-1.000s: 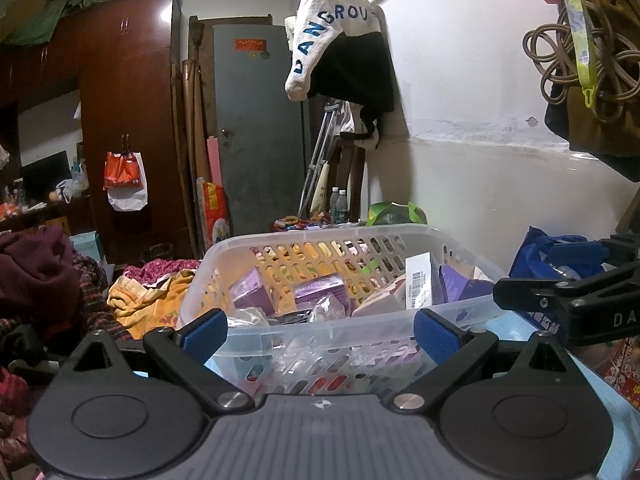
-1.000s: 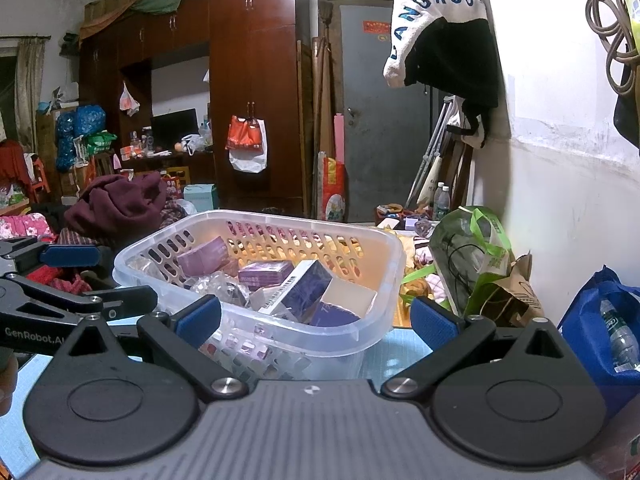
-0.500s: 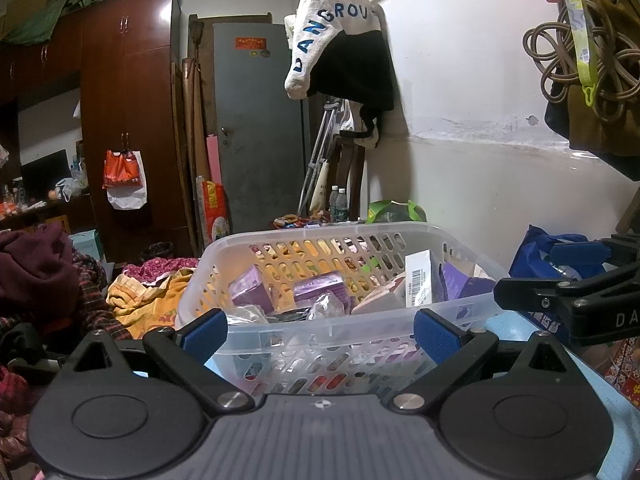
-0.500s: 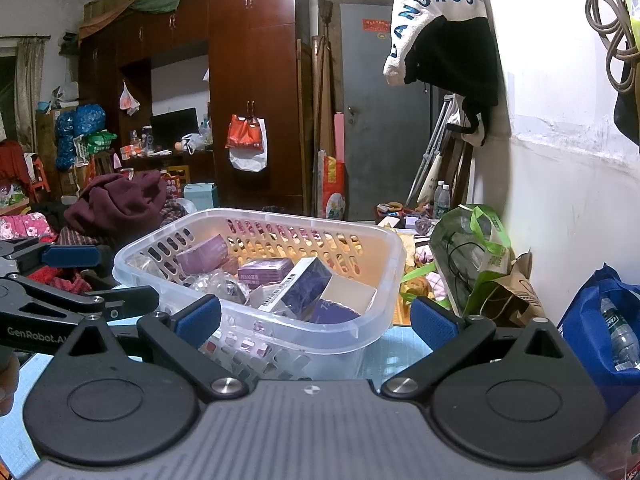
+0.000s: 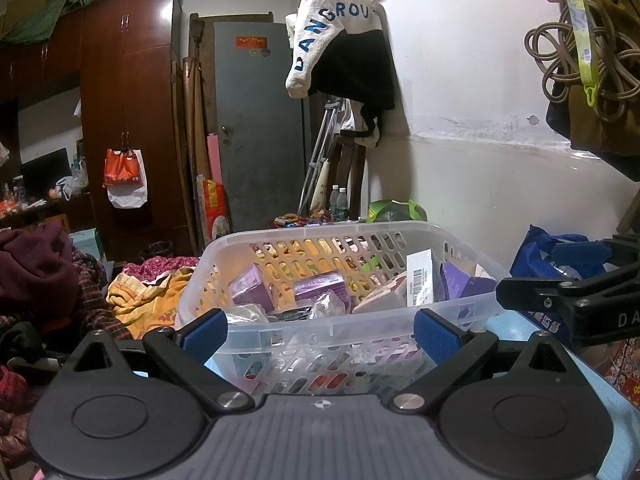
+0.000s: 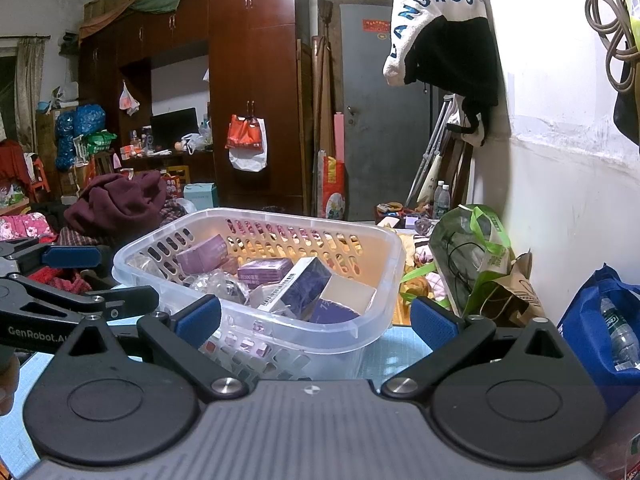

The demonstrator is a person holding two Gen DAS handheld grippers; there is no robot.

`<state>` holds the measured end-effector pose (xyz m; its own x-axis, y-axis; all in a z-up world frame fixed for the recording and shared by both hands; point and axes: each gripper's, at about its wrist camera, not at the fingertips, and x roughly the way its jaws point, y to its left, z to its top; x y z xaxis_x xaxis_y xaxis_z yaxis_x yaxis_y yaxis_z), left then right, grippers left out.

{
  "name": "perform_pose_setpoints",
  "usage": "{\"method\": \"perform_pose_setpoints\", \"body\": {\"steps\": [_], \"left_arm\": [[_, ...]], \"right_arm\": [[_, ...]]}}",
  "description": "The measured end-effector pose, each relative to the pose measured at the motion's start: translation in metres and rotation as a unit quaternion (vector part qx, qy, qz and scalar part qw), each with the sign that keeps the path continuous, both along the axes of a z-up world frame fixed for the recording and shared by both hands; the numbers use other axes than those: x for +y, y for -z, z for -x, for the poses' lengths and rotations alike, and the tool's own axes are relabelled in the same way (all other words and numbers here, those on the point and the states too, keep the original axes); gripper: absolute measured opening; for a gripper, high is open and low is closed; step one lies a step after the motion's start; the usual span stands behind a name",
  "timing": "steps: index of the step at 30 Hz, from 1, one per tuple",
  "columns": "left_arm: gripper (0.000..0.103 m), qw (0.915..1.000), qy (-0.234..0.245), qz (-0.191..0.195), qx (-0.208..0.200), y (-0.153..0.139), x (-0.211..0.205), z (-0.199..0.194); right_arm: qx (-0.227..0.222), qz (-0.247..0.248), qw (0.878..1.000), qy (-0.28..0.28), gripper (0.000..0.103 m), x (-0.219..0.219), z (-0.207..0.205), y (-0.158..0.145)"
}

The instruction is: Organize objects

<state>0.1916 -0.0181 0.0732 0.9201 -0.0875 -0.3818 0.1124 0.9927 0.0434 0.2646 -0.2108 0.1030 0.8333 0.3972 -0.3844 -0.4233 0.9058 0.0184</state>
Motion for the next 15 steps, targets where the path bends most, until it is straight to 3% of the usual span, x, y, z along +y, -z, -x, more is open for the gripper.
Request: {"method": "perform_pose_setpoints", "body": {"steps": [15], "left_arm": [[0.101, 0.9999, 0.0, 0.009, -0.011, 0.0003, -0.0008, 0.0007]], "right_arm": [[-0.003, 0.001, 1.0, -0.003, 0.103, -0.0001, -0.0006, -0.0011]]}}
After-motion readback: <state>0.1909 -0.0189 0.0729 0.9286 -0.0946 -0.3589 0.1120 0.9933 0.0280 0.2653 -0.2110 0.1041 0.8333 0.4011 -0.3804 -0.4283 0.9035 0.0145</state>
